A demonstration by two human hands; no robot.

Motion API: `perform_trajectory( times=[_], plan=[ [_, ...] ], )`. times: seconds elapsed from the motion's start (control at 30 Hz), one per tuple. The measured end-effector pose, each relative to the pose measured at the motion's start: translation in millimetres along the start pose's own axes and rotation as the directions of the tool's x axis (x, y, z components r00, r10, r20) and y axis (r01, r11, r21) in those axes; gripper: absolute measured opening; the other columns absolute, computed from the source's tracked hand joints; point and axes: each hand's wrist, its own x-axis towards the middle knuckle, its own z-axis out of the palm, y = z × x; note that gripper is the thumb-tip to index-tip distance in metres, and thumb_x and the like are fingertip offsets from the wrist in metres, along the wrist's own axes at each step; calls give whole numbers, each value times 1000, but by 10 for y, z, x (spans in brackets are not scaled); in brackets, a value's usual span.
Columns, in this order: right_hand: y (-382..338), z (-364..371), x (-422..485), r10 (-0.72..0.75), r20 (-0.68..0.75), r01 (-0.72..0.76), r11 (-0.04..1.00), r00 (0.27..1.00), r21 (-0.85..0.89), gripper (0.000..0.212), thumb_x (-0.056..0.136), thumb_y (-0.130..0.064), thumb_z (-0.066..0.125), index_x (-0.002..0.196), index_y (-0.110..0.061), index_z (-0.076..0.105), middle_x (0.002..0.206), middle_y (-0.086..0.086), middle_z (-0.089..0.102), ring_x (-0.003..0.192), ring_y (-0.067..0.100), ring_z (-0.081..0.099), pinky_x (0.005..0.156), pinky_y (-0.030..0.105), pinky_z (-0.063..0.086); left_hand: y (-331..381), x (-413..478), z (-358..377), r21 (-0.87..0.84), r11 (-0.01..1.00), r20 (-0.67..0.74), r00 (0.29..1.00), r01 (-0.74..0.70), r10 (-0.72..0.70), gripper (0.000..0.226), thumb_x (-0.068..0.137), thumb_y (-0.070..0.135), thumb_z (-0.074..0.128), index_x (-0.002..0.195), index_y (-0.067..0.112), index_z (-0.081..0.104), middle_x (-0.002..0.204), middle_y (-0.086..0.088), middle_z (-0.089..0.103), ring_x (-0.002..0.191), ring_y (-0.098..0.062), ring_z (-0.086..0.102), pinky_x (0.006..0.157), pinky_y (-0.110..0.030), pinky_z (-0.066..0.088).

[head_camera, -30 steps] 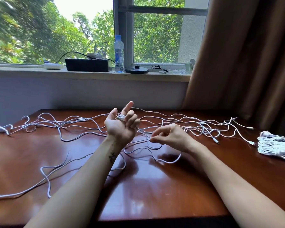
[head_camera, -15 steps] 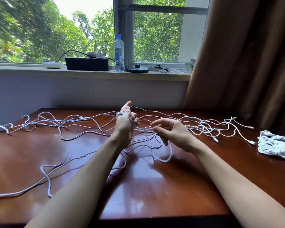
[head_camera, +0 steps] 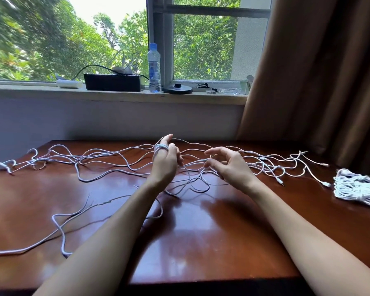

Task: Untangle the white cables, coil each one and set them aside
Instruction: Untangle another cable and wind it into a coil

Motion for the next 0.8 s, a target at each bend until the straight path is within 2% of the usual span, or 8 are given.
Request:
perform_trajectory(
  times=[0.13,0.17,0.27,0.37,0.5,0.67,0.73,0.8],
  plan=[
    [7,-10,-11,-109,0,108,991,994,-80,21,92,-7,68,105,-23,72,86,-3,77,77,26,70,75,33,55,-10,-23,-17,106,990,22,995,-95,93,42,106,15,34,148,9,36,74,-3,53,64,-11,54,71,-33,50],
    [3,-12,-15,-130,2,129,989,992,-73,22,92,-7,68,105,-24,72,87,-4,77,78,29,69,75,35,55,-41,-11,-32,154,980,33,992,-123,119,46,103,20,35,148,9,36,76,-3,55,67,-13,55,75,-34,51],
    [-14,-6,-15,-184,-16,184,982,983,-48,23,92,-6,68,104,-24,73,88,-7,75,68,19,58,65,29,51,-107,14,-59,240,963,63,992,-125,113,54,98,29,35,150,13,36,77,-1,61,72,-18,59,81,-38,50],
    [-2,-5,-4,-229,-80,221,970,970,-105,19,91,-10,72,105,-24,73,83,-14,72,62,11,51,61,28,47,-123,15,-47,260,960,83,993,-107,88,59,94,38,34,148,16,39,77,1,64,65,-20,60,73,-42,52],
    [9,-45,17,-279,-184,228,940,943,-254,21,87,-22,79,106,-24,72,77,-12,70,56,4,53,60,17,45,-117,17,-19,151,988,148,989,-41,18,55,92,40,39,141,15,46,66,2,56,55,-14,48,64,-38,40],
    [10,-68,34,-281,-297,139,896,912,-423,24,81,-39,83,101,-31,72,67,-12,64,60,-2,57,65,24,46,-18,-81,30,11,998,294,954,59,-60,47,85,32,51,128,12,55,62,7,48,55,-9,44,59,-25,37],
    [-7,-68,22,-281,-324,113,885,903,-452,23,80,-45,82,95,-31,72,63,-11,62,60,0,58,64,27,48,0,-83,2,77,997,336,941,10,-35,44,81,29,59,123,15,59,62,8,53,56,-7,47,58,-26,40],
    [-25,-63,7,-268,-335,80,872,903,-482,25,79,-52,80,88,-30,72,61,-9,61,61,8,60,63,29,48,2,-95,-29,228,971,346,938,-78,-6,40,77,33,62,116,24,63,68,7,64,60,-13,55,64,-34,49]
  ],
)
